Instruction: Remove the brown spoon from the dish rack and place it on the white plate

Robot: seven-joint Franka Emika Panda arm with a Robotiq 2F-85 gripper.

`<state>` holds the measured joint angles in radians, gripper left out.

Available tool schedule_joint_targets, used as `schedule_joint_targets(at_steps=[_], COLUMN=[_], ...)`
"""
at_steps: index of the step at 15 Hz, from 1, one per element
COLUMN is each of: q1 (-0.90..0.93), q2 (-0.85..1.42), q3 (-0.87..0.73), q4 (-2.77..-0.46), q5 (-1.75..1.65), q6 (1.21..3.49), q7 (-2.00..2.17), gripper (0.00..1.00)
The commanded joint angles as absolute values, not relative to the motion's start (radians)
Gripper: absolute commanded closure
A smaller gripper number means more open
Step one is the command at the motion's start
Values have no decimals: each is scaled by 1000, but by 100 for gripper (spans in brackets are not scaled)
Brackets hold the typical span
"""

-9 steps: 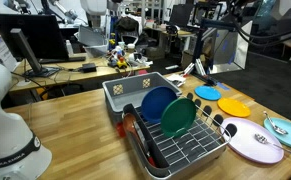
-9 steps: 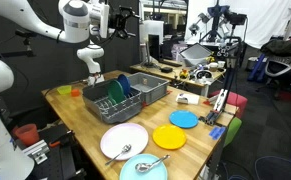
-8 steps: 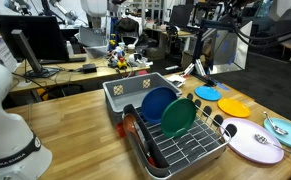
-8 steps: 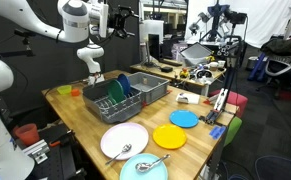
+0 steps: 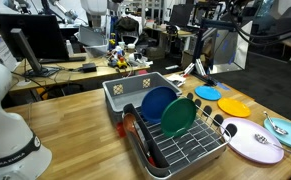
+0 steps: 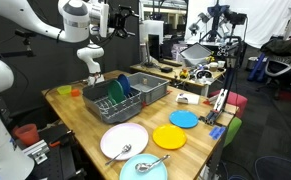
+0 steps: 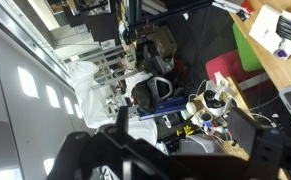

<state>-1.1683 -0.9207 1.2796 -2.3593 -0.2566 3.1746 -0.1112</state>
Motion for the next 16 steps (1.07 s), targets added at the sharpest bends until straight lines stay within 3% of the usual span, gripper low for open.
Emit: schedule_joint_targets(at_steps=[1, 10, 16], q1=[-1166, -1133, -1077], q2=[-919, -806, -576], q3=[1277, 1276, 1269], q4=[-2358, -2346, -2345], q5=[-266, -290, -368], q6=[3171, 3167, 3073], q7=[-104, -148, -247], gripper=[0, 0, 0])
